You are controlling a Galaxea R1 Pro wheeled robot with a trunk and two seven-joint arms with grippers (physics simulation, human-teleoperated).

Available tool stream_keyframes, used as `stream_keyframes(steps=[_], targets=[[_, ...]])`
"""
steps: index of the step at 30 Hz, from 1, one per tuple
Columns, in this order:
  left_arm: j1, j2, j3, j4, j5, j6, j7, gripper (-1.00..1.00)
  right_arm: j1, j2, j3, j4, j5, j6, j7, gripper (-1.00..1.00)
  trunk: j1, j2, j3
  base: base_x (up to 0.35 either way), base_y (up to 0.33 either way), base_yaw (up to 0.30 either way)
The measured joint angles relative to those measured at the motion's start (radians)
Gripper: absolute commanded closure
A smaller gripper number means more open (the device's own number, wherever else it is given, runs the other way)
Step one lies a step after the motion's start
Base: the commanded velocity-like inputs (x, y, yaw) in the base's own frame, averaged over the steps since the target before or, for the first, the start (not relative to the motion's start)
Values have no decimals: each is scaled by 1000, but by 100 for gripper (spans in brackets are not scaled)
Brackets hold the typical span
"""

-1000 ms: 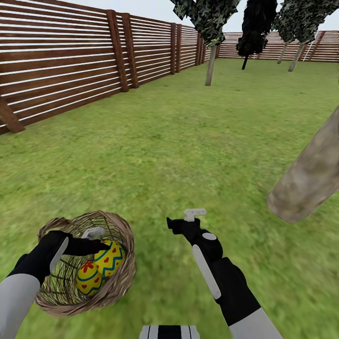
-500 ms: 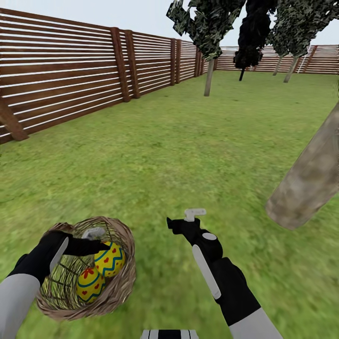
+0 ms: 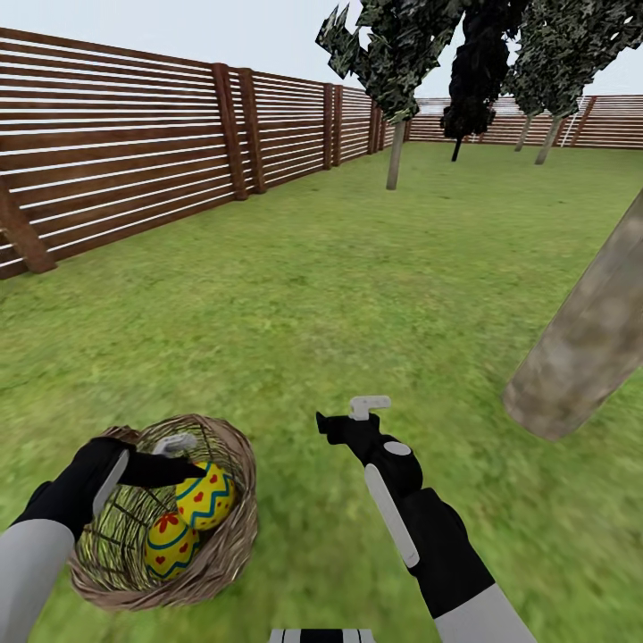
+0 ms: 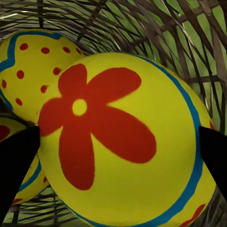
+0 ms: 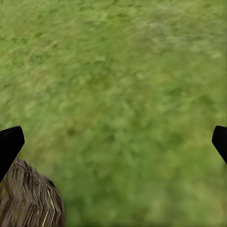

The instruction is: Take the three Easter eggs out of the wicker basket on the lawn in the garden, then place them on the lawn next to a single tree (choose any tree) so that all three eggs are next to the same tree and none are left in the basket.

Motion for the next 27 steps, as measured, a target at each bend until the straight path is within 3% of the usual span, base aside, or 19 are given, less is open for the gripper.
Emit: stream_keyframes(steps=[7,12,27], targets=[[0,21,0,0,-1,16,0,100,0,0,0,0,0,0,0,-100,-2,1,19,0,0,0],[0,25,-1,0,-1,19,1,100,0,0,0,0,0,0,0,-100,-2,1,19,0,0,0],[1,26,-3,4,-3,57,2,100,0,0,0,0,0,0,0,-100,-9,5,77,0,0,0]])
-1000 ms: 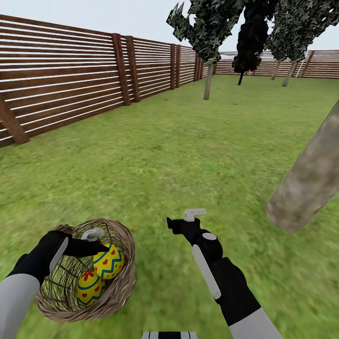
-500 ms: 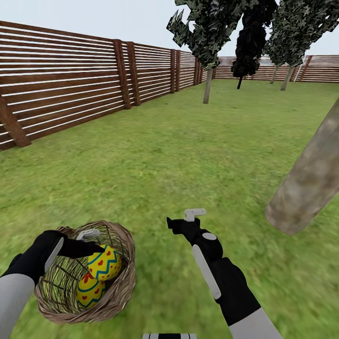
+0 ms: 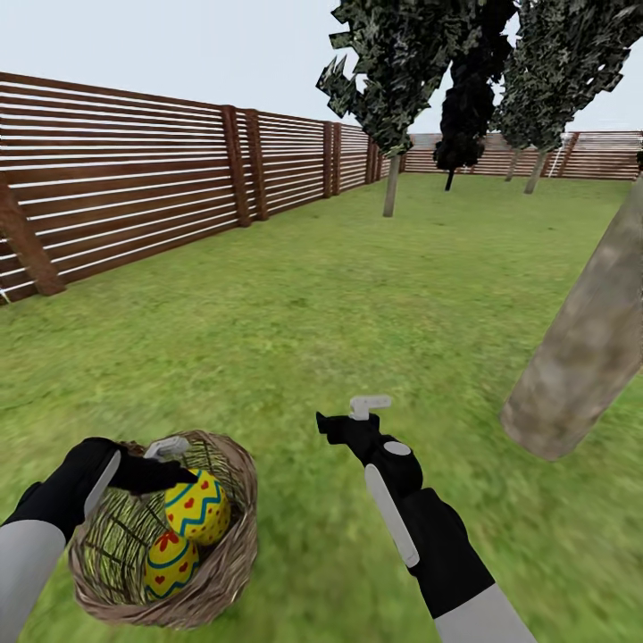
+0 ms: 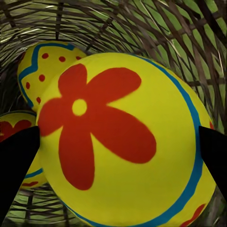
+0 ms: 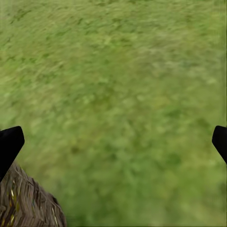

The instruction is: Take the three Easter eggs out of the wicker basket on the lawn in the garden, then place them on the lawn next to a single tree (choose any tree) so that all three eggs are next to the same tree and none are left in the basket.

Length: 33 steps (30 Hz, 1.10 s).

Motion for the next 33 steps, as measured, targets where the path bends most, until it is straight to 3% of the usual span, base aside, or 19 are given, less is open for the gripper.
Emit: stream_keyframes(steps=[5,8,12,29,33], targets=[[0,0,-1,5,-8,12,2,100,0,0,0,0,0,0,0,-100,-2,1,19,0,0,0],[0,-2,0,7,-61,26,5,100,0,0,0,1,0,0,0,-100,-4,2,31,0,0,0],[0,-2,-1,9,-79,50,6,100,0,0,0,1,0,0,0,-100,-5,3,46,0,0,0],[2,0,0,7,-81,64,8,100,0,-1,0,3,-14,1,0,-100,-13,7,112,0,0,0],[8,21,0,1,-78,56,7,100,0,-3,-1,3,-36,2,0,-100,-15,8,128,0,0,0]])
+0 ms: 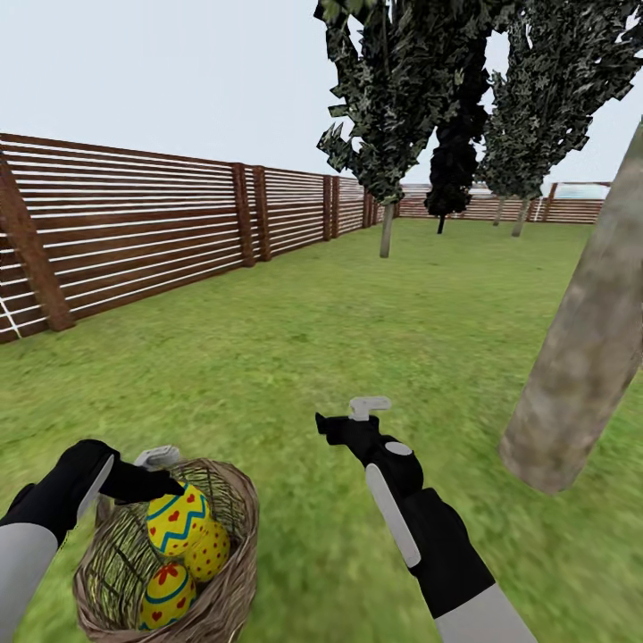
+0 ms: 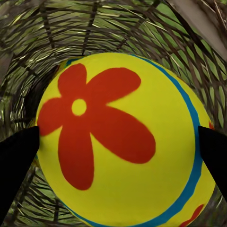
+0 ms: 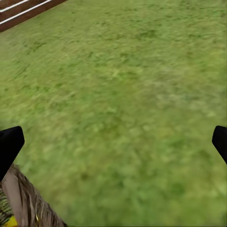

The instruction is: Take the three Easter eggs out of the wicker basket on the lawn in the garden, then place them on the lawn next to a single tree (choose any tree) so that all three eggs are next to the same tree and none are left in the basket.

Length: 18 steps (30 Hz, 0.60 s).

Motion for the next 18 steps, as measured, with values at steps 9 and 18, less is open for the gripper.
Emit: stream_keyframes(steps=[9,18], targets=[[1,8,0,2,0,9,-1,100,0,-1,0,0,-6,0,0,-100,-4,2,35,0,0,0],[3,4,0,-3,0,21,0,100,0,0,0,0,-6,1,0,-100,-32,51,65,0,0,0]])
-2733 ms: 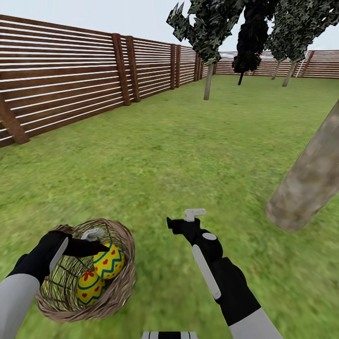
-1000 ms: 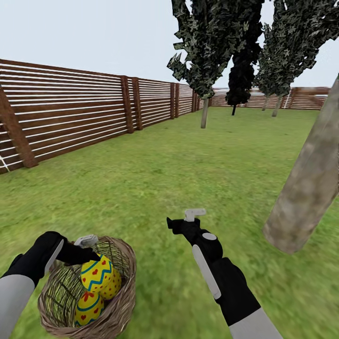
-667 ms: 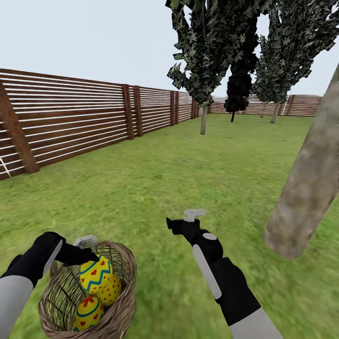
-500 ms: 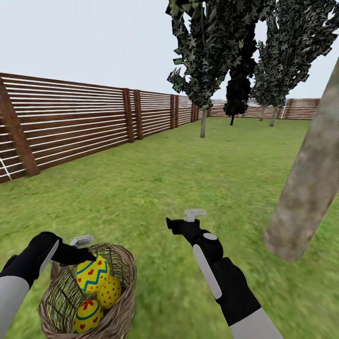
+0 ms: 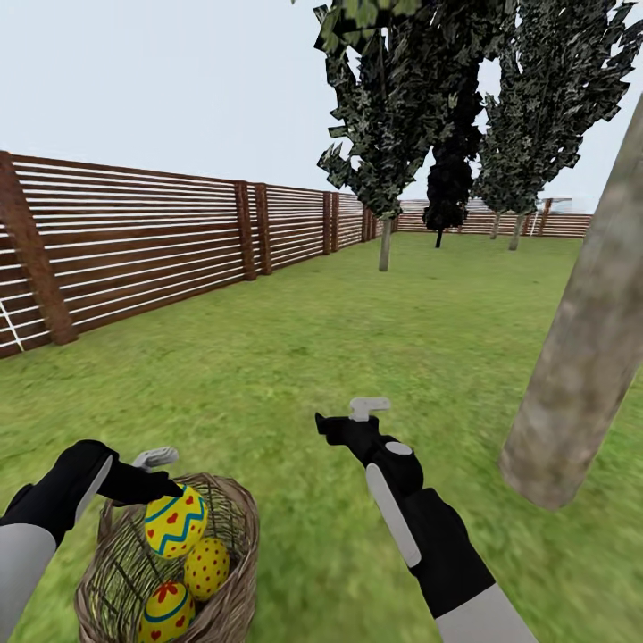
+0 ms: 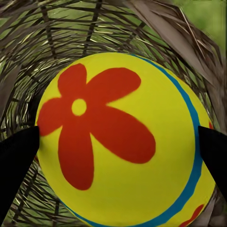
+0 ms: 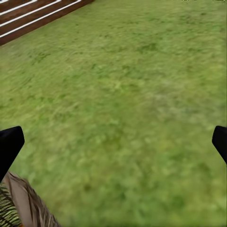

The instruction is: Take the three Easter eggs out of the wicker basket on the lawn in the garden, then place them on the lawn next to a single tree (choose any tree) so that all three eggs are next to the same tree and none are left in the basket.

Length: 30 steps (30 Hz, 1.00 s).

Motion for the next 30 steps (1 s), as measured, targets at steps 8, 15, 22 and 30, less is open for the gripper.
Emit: stream_keyframes(steps=[8,15,22,30], targets=[[0,4,0,0,0,0,1,100,0,-3,-5,0,0,9,1,-100,-31,56,25,0,0,0],[1,5,0,5,-1,0,3,100,0,-6,-13,5,2,10,2,-100,-58,105,47,0,0,0],[33,5,1,7,1,-15,32,100,0,-5,-13,8,2,9,2,-100,-84,154,69,0,0,0],[40,6,2,5,1,-62,34,100,0,-4,-13,21,2,9,2,-100,-115,210,94,0,0,0]])
